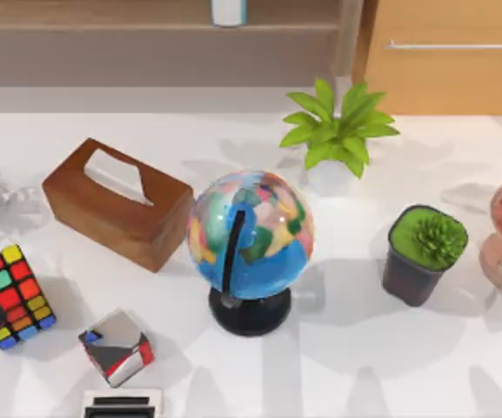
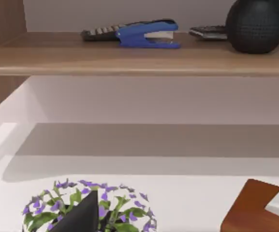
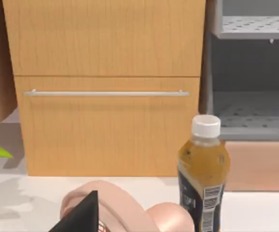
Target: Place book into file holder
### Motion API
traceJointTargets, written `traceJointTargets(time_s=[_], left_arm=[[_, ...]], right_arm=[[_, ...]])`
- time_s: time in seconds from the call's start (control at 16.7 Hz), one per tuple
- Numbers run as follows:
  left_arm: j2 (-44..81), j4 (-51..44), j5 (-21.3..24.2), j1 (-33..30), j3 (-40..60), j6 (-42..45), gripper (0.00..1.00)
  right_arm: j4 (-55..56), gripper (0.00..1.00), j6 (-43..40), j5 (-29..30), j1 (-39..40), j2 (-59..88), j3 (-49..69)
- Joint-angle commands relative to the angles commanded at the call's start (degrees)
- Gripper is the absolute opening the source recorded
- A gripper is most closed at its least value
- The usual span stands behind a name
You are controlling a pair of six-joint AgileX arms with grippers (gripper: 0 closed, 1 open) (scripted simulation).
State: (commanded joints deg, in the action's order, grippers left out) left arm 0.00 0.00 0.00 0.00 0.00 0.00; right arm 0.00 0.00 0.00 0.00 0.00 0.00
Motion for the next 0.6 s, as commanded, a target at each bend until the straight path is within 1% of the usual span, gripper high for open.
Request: traceJointTargets(time_s=[0.18, 0.3, 0.42, 0.6], left_arm=[[0.0, 0.0, 0.0, 0.0, 0.0, 0.0, 1.0], [0.0, 0.0, 0.0, 0.0, 0.0, 0.0, 1.0], [0.0, 0.0, 0.0, 0.0, 0.0, 0.0, 1.0], [0.0, 0.0, 0.0, 0.0, 0.0, 0.0, 1.0]], right_arm=[[0.55, 1.0, -0.03, 0.17, 0.49, 0.56, 0.57], [3.16, 1.0, -0.19, 1.06, 2.82, 3.47, 3.51], [7.31, 1.0, -0.51, 2.62, 6.46, 8.81, 8.86], [14.9, 1.0, -1.18, 6.12, 13.25, 21.33, 20.83]])
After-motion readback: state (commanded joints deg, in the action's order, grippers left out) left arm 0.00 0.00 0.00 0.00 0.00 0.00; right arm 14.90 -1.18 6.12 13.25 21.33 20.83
